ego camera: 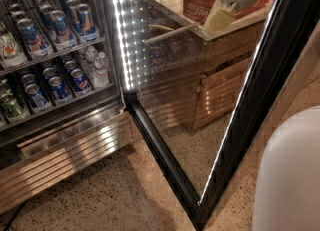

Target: Close right fridge door

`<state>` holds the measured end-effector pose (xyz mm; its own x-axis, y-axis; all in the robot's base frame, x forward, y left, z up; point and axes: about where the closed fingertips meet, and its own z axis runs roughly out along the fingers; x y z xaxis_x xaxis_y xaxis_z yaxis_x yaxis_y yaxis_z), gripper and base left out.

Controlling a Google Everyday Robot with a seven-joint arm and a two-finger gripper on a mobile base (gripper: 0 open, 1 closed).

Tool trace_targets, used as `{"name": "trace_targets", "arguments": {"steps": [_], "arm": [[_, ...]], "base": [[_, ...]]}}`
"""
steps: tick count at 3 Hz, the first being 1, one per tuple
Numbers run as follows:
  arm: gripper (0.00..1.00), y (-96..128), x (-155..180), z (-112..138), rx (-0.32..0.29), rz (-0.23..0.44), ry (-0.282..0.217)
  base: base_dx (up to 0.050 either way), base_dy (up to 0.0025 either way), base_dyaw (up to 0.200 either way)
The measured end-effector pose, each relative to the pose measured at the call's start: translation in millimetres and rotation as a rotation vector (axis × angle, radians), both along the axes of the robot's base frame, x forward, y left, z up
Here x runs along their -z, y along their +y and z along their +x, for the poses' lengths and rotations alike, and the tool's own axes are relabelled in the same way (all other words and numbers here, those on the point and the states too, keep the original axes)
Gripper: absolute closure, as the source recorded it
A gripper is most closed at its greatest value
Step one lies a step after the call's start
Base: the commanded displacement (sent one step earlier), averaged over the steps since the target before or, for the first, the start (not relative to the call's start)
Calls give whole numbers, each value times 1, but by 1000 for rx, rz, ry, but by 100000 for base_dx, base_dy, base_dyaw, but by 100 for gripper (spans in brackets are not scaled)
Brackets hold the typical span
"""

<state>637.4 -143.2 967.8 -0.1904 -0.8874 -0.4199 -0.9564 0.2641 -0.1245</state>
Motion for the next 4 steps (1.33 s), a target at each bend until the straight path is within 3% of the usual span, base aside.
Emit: {"name": "trace_targets", "arguments": {"steps": [3,4], "arm": [[100,0,0,0,0,0,0],[100,0,0,0,0,0,0]], "base": [[-3568,-251,13868],[3892,242,12661]]}}
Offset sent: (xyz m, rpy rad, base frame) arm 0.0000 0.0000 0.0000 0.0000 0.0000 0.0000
